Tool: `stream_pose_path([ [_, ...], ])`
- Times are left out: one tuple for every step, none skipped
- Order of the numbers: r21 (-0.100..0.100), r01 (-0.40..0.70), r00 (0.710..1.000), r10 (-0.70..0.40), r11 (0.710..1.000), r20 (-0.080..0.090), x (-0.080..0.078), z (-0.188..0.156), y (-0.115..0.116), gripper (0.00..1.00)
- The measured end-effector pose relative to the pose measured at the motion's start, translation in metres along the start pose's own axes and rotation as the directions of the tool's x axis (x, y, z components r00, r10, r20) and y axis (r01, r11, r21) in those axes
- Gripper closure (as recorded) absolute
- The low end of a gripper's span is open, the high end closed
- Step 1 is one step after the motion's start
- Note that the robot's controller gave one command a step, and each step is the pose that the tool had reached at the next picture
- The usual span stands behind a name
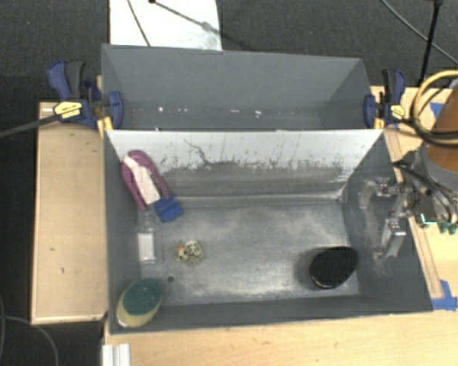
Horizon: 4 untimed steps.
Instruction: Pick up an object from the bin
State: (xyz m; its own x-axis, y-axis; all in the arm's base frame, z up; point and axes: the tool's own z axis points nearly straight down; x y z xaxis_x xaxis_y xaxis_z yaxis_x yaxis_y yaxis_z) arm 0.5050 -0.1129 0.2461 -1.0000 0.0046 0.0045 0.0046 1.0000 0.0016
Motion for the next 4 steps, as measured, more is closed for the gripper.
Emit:
stream_pose_path([
  [-0.001,0.107,0.994,-0.107,0.994,-0.001,0.02,0.139,0.028,0.0],
  [0.005,0.165,0.986,-0.165,0.986,0.018,0.025,0.176,0.035,0.0],
  [0.003,0.175,0.985,-0.175,0.985,0.011,0.027,0.176,0.035,1.0],
  [0.005,0.197,0.98,-0.197,0.98,0.012,-0.016,0.137,0.021,1.0],
])
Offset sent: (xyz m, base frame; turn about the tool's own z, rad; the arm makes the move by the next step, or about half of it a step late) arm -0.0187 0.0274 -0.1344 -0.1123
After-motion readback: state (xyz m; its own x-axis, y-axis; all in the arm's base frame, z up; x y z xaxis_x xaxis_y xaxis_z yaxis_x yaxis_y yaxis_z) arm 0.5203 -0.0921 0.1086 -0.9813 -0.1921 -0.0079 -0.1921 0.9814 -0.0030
